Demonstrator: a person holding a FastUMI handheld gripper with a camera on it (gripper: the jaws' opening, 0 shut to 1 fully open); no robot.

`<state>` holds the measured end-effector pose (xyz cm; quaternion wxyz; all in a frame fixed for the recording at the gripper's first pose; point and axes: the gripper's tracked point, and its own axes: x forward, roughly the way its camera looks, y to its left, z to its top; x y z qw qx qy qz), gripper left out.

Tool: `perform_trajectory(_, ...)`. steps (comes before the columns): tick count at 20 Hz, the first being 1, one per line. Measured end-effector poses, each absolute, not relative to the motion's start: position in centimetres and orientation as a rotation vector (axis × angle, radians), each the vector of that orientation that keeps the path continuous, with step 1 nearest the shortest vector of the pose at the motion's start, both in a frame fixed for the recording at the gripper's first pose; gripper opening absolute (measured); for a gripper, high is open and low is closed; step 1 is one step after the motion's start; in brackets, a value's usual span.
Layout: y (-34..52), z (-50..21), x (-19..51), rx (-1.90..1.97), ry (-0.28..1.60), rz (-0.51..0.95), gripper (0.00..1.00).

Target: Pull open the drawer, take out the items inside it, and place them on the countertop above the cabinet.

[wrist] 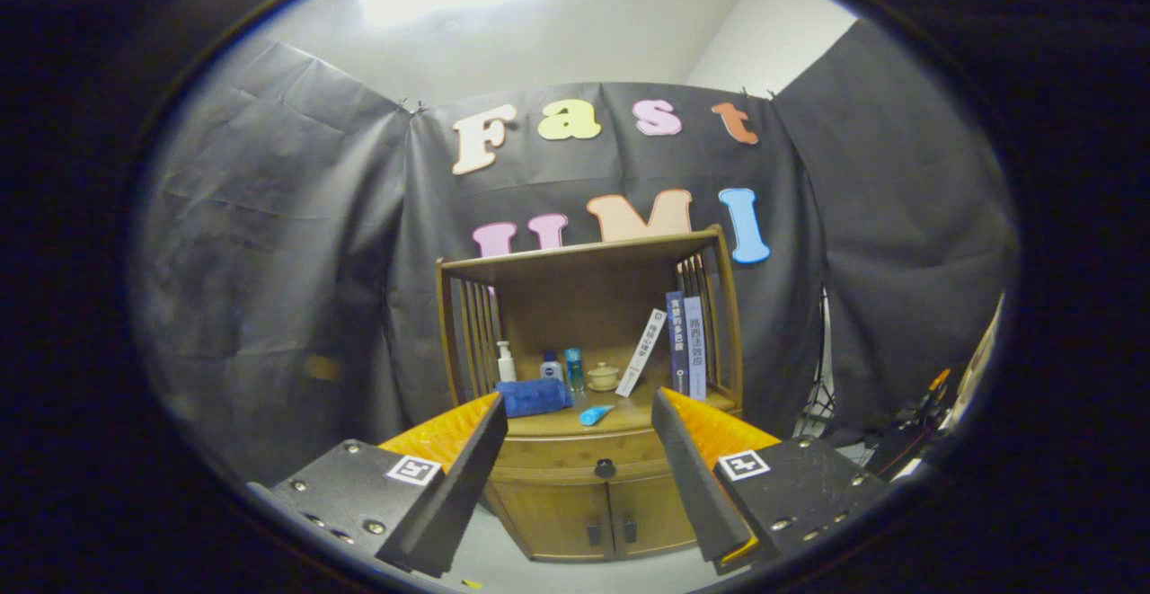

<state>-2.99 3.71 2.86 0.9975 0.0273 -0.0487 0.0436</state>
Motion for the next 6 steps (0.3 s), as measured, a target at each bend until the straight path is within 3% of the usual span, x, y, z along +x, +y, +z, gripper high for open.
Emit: perform_trajectory(6, 4.2, 1.0, -3.3, 0.014, -0.075, 0.100, 0.96)
